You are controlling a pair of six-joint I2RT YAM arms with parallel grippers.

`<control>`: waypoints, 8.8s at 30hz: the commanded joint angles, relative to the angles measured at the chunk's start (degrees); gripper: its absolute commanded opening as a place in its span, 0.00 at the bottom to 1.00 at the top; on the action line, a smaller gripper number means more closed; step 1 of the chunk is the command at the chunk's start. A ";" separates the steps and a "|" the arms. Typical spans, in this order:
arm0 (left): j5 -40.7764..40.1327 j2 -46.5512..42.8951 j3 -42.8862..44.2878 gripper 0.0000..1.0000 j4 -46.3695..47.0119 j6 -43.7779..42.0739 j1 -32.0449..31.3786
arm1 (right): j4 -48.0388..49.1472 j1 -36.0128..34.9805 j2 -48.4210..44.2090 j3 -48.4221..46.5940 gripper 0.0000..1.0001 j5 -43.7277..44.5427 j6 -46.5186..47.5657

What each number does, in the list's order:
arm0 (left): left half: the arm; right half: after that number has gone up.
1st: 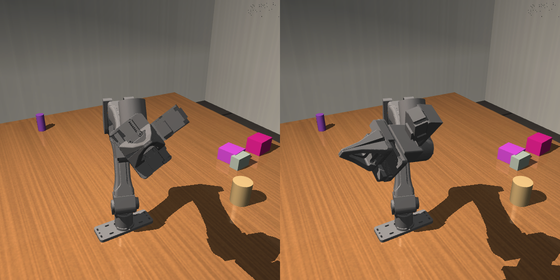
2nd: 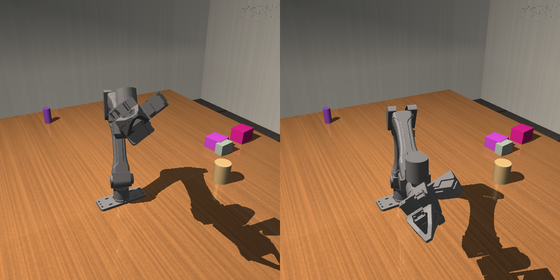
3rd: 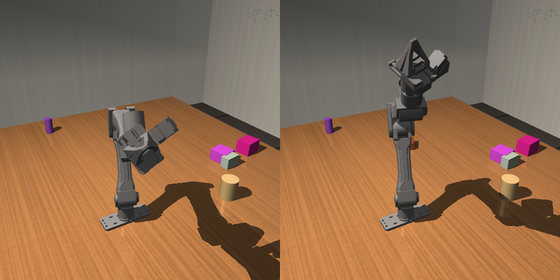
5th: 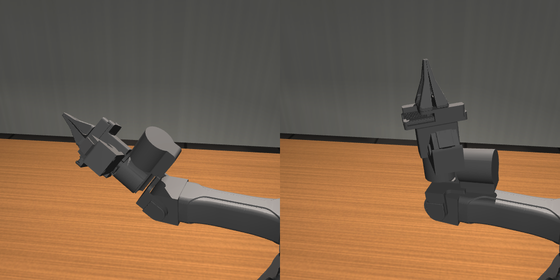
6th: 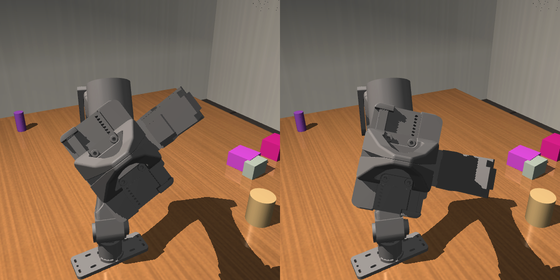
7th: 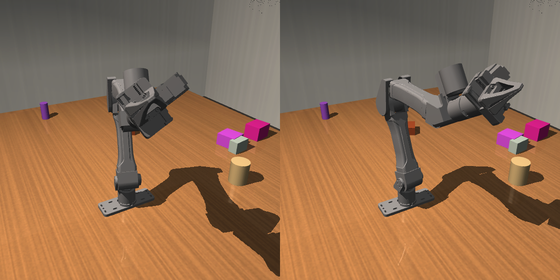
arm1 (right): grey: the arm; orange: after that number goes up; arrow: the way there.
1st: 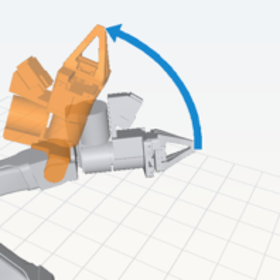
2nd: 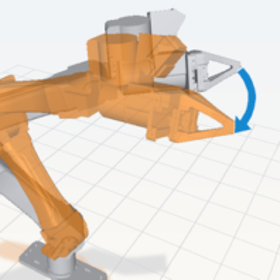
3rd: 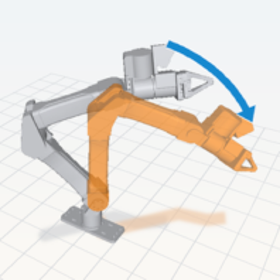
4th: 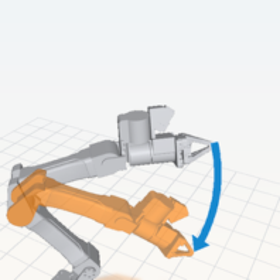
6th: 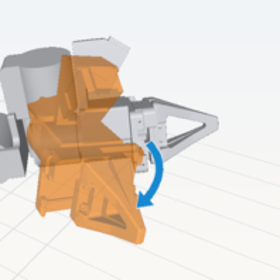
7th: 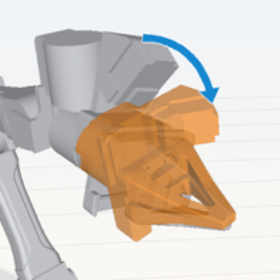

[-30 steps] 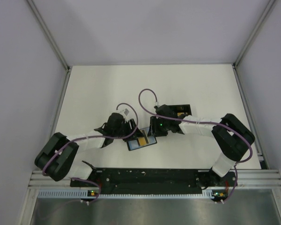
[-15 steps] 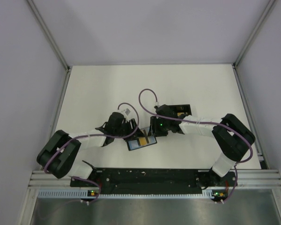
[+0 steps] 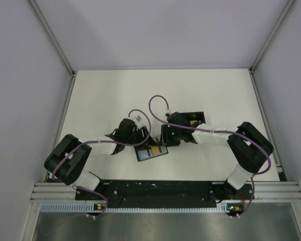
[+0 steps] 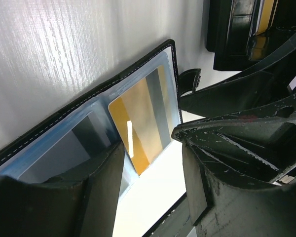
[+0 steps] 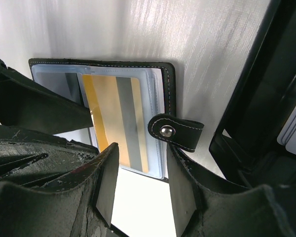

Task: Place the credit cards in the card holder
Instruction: Insert the credit card into the card holder, then close the card holder at the center of the board.

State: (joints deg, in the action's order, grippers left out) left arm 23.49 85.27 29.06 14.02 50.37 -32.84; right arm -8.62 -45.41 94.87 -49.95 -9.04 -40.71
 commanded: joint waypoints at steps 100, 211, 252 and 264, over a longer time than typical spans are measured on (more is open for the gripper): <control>1.83 4.64 0.91 0.46 13.92 7.29 -2.14 | 2.91 -0.56 -1.88 3.81 0.46 -3.71 -2.97; 2.27 8.42 5.48 0.64 14.02 12.65 -4.78 | 4.14 -0.30 -2.32 3.46 0.50 -6.35 -0.86; -25.77 -25.42 -2.95 0.90 -31.08 0.08 -3.72 | -8.51 7.52 -10.14 -0.59 0.55 12.38 9.33; -17.42 -17.78 -4.54 0.77 -22.20 0.87 -3.72 | -4.74 9.02 -10.77 1.62 0.55 -2.90 12.15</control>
State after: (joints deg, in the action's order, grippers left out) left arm 2.37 64.58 25.28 -10.96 50.85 -36.67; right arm -16.58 -36.32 84.29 -48.03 -4.29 -28.49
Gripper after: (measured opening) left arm 0.790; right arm 0.551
